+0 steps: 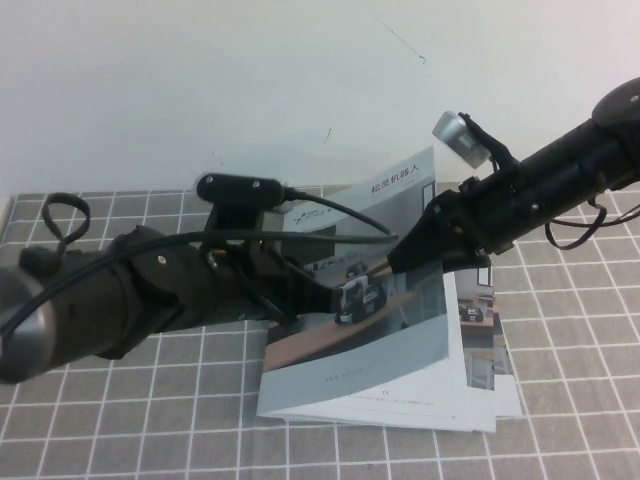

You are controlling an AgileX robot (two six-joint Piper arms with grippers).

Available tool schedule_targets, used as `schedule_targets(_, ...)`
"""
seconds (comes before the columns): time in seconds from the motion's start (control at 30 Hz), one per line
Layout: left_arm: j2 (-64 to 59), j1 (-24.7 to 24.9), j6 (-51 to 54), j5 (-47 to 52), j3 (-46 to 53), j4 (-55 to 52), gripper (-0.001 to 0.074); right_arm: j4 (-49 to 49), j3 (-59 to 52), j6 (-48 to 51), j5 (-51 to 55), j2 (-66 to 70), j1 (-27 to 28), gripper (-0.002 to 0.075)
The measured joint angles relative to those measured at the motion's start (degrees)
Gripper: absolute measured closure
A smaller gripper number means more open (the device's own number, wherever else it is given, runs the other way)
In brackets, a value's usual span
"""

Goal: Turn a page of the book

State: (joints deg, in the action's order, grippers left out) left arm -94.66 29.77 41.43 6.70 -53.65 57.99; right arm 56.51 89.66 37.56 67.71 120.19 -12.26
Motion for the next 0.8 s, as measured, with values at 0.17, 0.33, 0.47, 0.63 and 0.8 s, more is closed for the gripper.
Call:
schedule_targets(0.17,10.5,8.9,0.7,-3.7,2.2,-2.9,0.0737,6.5,1.0,2.5,0.4,0.0,-0.1,0.0358)
schedule_targets(0.33,16.4,20.5,0.8,-9.3,6.0,-2.9,0.0737,7.4,4.9,3.0,0.5,0.0,-0.1,0.0358)
schedule_targets(0.47,14.4,29.5,1.1,-18.1,8.3,-2.6,0.0737,7.7,8.6,2.3,0.6,0.0,-0.8,0.0358)
schedule_targets(0.63,6.4,34.6,0.9,-30.0,8.4,-2.2,0.0737,7.8,10.5,1.9,0.7,0.0,-2.8,0.0358)
schedule_targets(0.8,-2.6,34.7,0.3,-39.9,8.4,2.8,0.0737,7.6,10.5,1.9,0.9,0.0,-4.6,0.0358)
